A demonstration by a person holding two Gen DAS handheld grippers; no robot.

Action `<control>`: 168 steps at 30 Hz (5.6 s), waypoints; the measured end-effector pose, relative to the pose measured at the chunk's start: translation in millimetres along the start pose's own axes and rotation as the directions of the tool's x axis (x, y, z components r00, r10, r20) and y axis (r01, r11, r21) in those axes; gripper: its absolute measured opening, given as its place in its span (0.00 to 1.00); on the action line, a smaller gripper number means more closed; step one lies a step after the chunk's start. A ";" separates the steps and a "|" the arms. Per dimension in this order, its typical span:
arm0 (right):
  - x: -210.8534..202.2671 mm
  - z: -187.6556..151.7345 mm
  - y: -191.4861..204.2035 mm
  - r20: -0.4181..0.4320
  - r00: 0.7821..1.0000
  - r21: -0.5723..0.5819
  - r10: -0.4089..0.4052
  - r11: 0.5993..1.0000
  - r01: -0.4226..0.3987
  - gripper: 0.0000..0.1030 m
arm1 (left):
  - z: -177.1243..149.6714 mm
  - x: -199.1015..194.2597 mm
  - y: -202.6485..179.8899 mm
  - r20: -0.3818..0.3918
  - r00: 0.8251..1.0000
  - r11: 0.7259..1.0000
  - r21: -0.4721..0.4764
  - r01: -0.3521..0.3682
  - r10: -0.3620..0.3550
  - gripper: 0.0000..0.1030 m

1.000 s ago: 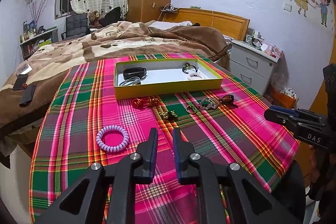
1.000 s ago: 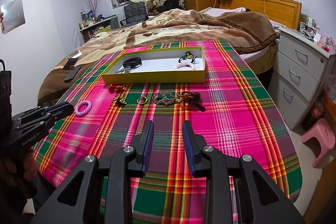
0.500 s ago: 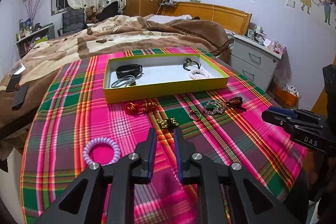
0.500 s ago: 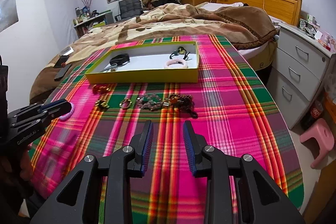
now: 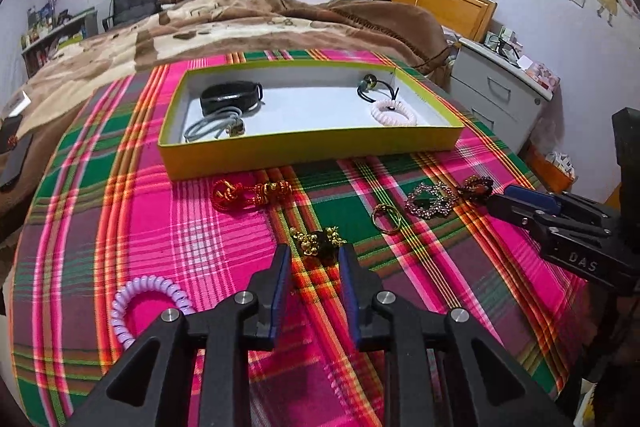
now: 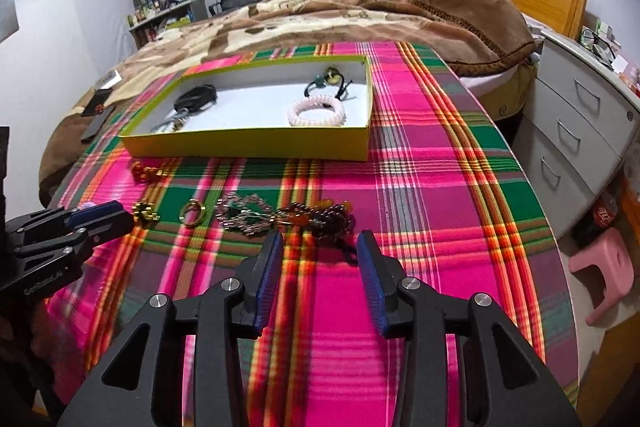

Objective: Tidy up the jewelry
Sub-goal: 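Reach the left gripper to the gold brooch while the right gripper reaches the brown beaded keychain, then close the left gripper on the gold brooch while the right gripper lifts the brown beaded keychain, then carry the brooch and keychain into the yellow box and open both grippers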

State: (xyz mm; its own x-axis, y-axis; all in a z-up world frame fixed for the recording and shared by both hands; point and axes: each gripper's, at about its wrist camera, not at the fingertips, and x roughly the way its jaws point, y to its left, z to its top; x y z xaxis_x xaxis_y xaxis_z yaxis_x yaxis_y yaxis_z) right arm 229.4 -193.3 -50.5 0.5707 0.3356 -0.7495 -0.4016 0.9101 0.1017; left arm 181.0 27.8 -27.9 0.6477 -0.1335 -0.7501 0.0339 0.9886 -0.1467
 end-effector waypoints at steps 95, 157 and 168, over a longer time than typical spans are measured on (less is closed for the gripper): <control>-46.9 23.7 20.3 0.116 0.992 0.004 0.051 0.999 -0.052 0.25 | 39.7 -61.9 -8.6 0.170 0.984 0.995 0.093 0.035 -0.051 0.05; 118.9 140.3 9.6 -0.064 0.998 -0.051 0.001 0.999 -0.004 0.33 | 162.3 119.0 34.5 0.005 1.000 0.998 0.068 0.021 -0.021 0.09; 91.0 130.5 13.4 -0.017 0.999 -0.048 0.027 0.998 -0.028 0.33 | 152.2 86.1 32.3 0.057 0.998 0.997 0.068 0.021 -0.025 0.13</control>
State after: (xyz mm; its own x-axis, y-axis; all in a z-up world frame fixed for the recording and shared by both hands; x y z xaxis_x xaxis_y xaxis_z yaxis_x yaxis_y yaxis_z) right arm 369.4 -118.9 -32.1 0.5472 0.3563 -0.7574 -0.4516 0.8876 0.0913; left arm 353.7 58.9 0.9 0.6887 -0.1543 -0.7085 0.0991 0.9880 -0.1189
